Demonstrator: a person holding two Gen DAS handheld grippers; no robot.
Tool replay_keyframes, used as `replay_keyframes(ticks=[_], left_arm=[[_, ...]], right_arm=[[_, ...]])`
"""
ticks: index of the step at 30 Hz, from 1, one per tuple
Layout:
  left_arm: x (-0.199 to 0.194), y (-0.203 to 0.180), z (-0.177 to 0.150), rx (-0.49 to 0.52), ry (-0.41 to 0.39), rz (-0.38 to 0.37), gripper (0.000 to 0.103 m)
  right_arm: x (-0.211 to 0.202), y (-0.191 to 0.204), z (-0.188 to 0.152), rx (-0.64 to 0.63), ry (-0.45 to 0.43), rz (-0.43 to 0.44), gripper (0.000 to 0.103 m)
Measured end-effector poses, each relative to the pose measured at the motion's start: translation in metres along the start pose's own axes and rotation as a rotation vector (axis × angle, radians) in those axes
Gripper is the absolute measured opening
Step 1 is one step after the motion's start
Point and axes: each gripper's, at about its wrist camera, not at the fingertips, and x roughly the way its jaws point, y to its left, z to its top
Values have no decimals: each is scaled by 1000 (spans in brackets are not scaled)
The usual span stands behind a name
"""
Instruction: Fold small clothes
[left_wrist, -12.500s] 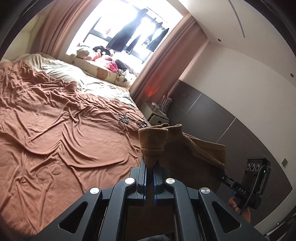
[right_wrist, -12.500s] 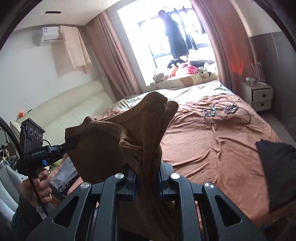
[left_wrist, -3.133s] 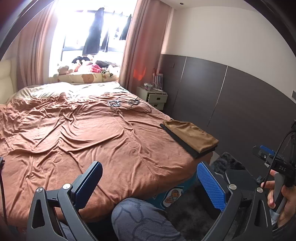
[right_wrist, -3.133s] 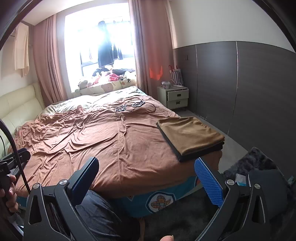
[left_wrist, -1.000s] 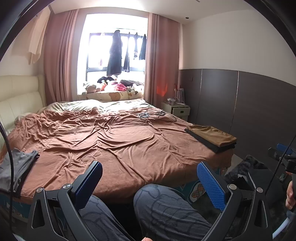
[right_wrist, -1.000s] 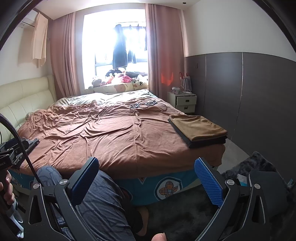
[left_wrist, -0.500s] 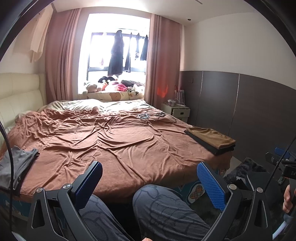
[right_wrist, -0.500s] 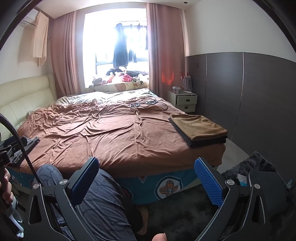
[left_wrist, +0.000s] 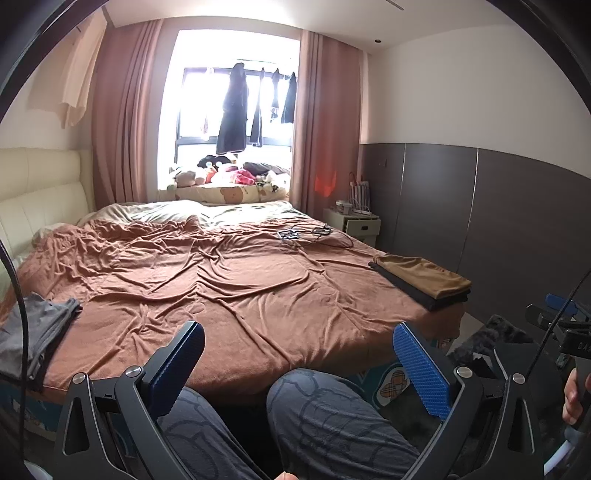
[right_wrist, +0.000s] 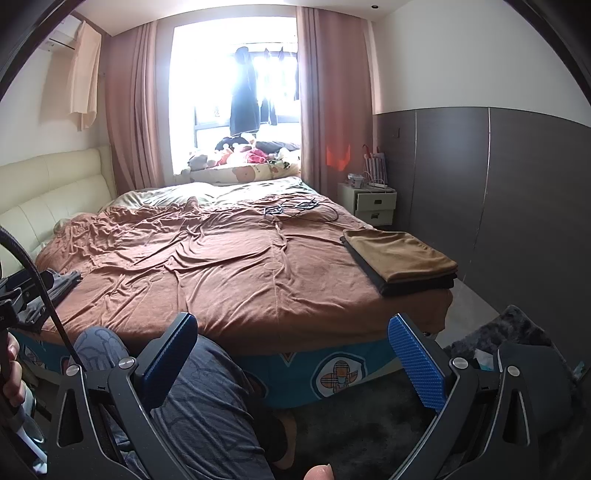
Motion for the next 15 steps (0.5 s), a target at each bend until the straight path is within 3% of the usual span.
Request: replay_keyframes(ticks=[15], left_arm=[[-6,1,0,-5,-20,38,103]], right_arm=[[1,1,2,-15,7,6,103]])
